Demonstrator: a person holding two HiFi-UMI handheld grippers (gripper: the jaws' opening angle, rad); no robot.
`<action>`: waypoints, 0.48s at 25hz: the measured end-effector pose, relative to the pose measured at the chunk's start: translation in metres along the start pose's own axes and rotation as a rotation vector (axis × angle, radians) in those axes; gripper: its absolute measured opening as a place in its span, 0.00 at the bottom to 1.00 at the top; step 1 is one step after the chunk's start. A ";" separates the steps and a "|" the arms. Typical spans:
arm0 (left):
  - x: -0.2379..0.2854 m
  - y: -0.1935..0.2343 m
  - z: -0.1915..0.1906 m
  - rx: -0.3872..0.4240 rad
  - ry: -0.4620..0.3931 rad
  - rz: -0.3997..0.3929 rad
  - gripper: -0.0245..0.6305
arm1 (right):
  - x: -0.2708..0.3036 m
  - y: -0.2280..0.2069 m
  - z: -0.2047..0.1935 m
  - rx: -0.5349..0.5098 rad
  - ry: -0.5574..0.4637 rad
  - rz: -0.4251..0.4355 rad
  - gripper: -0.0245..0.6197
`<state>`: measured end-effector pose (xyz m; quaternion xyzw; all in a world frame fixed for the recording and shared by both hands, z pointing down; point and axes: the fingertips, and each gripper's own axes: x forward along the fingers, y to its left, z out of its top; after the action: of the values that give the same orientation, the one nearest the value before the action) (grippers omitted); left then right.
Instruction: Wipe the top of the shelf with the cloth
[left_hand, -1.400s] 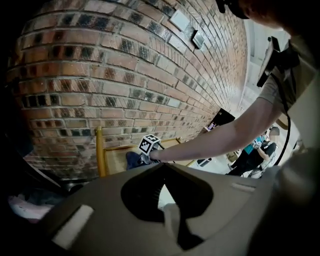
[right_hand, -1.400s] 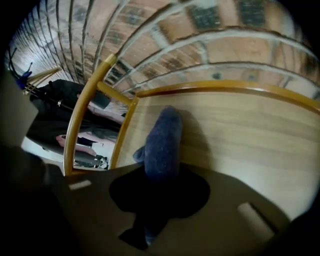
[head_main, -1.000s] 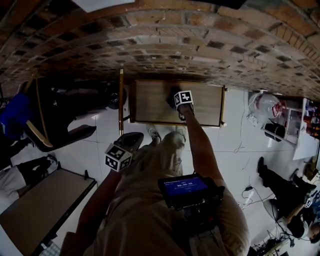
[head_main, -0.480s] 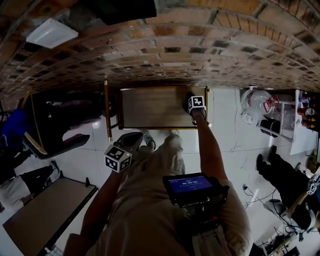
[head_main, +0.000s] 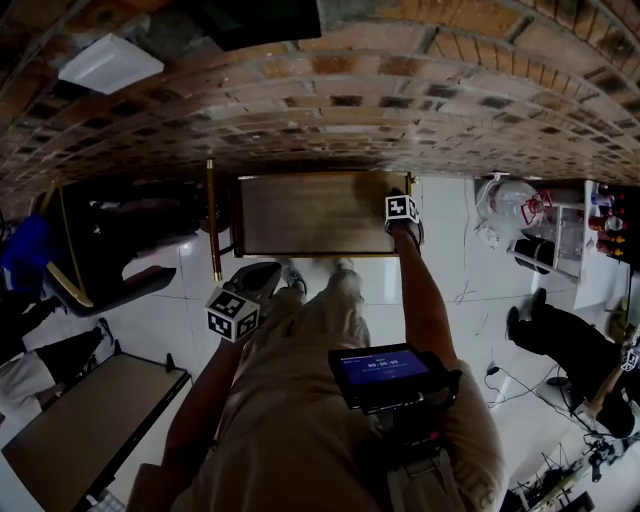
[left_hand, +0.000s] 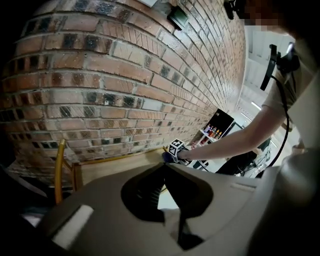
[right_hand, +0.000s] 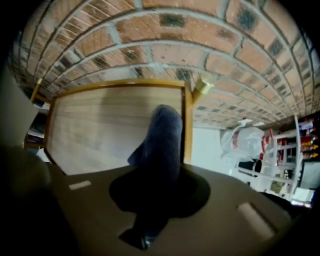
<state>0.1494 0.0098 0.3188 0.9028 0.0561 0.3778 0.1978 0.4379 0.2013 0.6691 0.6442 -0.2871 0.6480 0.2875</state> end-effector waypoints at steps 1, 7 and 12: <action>-0.004 0.004 -0.003 -0.010 -0.006 0.006 0.04 | -0.009 0.012 0.002 -0.008 -0.026 0.004 0.14; -0.040 0.044 -0.021 -0.047 -0.027 0.032 0.04 | -0.056 0.195 0.039 -0.109 -0.237 0.339 0.14; -0.071 0.080 -0.039 -0.061 -0.047 0.057 0.04 | -0.091 0.369 0.044 -0.235 -0.241 0.661 0.14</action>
<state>0.0678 -0.0689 0.3286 0.9062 0.0140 0.3634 0.2156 0.1935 -0.0788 0.5782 0.5511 -0.5838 0.5880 0.0988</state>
